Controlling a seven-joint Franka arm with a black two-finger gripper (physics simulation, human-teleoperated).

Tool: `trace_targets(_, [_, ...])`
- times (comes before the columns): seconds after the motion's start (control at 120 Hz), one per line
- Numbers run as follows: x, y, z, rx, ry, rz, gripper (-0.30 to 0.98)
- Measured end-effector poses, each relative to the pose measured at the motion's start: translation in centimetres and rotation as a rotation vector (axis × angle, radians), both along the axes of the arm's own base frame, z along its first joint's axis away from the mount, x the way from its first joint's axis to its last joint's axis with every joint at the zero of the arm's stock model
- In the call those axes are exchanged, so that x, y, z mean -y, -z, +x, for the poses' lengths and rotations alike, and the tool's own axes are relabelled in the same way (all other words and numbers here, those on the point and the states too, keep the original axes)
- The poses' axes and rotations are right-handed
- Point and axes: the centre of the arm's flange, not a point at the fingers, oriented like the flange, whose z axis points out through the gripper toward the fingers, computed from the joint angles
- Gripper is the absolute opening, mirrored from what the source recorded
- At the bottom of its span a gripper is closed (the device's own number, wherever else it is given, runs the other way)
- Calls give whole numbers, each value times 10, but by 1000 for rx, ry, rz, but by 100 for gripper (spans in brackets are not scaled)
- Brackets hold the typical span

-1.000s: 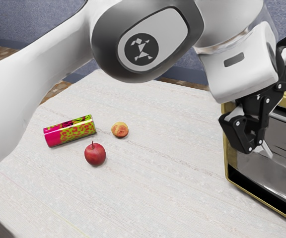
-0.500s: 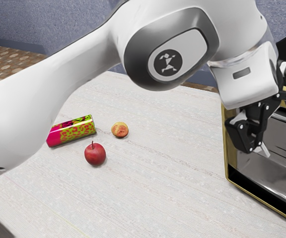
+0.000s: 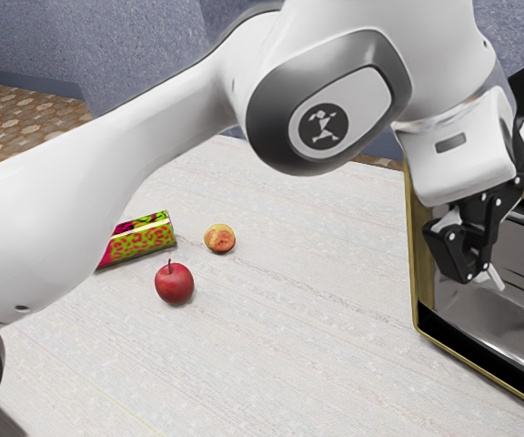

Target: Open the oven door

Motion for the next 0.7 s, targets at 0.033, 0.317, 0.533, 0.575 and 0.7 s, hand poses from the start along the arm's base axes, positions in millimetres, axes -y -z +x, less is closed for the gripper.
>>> trace_targets(0.033, [0, 1, 1, -1, 1, 0, 68])
trace_targets(0.317, [1, 9, 6, -10, 7, -1, 69])
trace_targets(0.533, [1, 16, 9, -19, 11, 0, 69])
trace_targets(0.575, [2, 15, 7, -19, 12, 3, 68])
trace_targets(0.7, [7, 20, 1, -28, 18, 20, 70])
